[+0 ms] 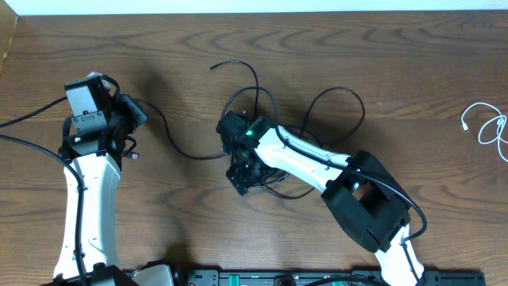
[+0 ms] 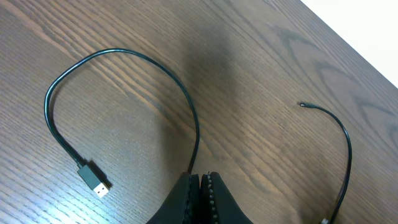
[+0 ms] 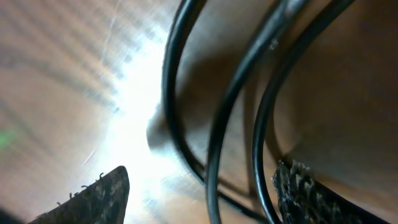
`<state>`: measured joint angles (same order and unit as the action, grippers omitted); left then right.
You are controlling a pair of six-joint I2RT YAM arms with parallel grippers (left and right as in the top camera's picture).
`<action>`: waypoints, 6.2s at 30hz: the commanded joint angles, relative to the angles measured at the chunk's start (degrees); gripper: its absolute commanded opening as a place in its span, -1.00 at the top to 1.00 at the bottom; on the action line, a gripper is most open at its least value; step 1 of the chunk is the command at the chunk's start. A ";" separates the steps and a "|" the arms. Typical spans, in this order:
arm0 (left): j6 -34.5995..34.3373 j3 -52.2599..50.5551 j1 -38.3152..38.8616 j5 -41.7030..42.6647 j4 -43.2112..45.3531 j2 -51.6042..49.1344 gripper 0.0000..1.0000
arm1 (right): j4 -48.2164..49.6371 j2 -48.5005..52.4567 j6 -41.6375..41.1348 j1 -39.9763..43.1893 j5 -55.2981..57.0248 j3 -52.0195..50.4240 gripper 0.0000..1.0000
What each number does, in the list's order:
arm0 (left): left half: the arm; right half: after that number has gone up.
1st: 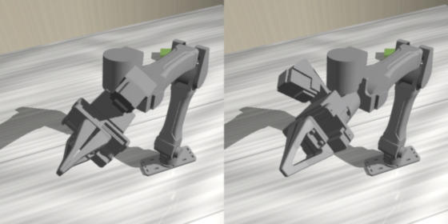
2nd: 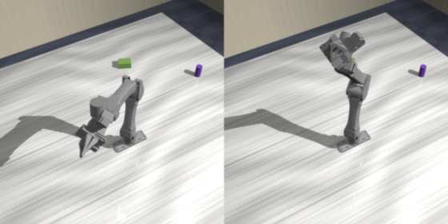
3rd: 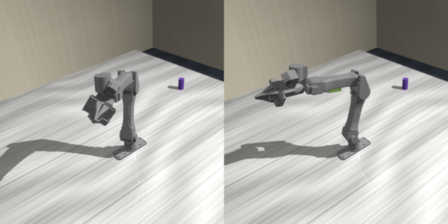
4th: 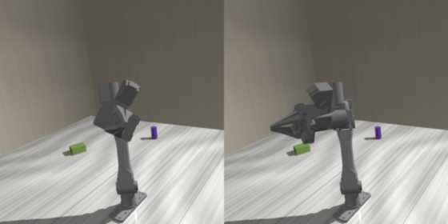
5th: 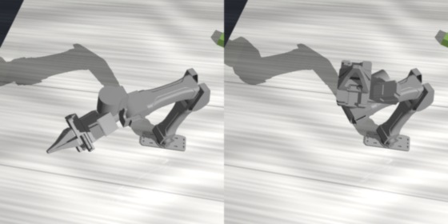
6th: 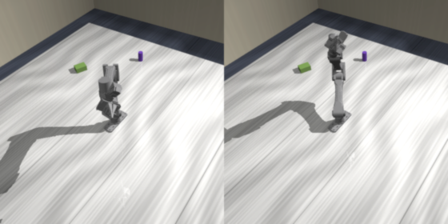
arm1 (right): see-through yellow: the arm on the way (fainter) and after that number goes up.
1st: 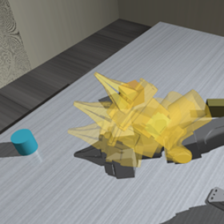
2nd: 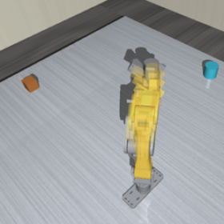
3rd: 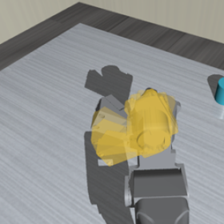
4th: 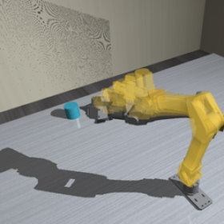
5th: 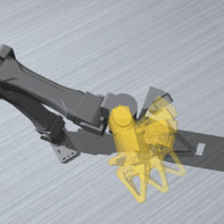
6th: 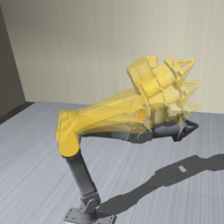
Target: Untangle cables
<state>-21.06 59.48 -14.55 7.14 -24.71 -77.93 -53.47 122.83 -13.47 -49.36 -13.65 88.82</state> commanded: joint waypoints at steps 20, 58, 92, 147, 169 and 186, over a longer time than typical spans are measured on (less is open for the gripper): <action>0.70 0.42 -0.22 -0.76 -0.11 -0.22 0.85 | -5.95 0.74 -0.24 -3.08 14.12 -5.77 0.98; 0.70 0.42 -0.22 -0.76 -1.07 -0.22 0.85 | 5.05 -36.57 0.94 59.63 48.54 4.42 0.98; 5.01 0.39 7.08 -0.33 -3.76 -0.24 0.85 | 9.66 -21.70 5.18 81.70 -2.51 4.52 -0.39; 6.01 -0.02 10.29 -2.27 -15.78 -0.31 0.51 | 13.68 1.09 -56.26 12.55 12.24 2.89 -0.31; 6.01 -0.02 10.29 -2.27 -15.76 -0.31 0.50 | 13.22 -2.78 -43.34 16.39 14.71 -1.38 0.98; 6.01 -0.02 10.29 -2.27 -15.34 -0.31 0.51 | -1.44 -28.59 11.10 40.76 0.55 -1.40 0.98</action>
<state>-15.75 59.48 -4.34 5.63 -40.07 -77.95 -54.19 95.22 -14.00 -7.31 2.13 87.33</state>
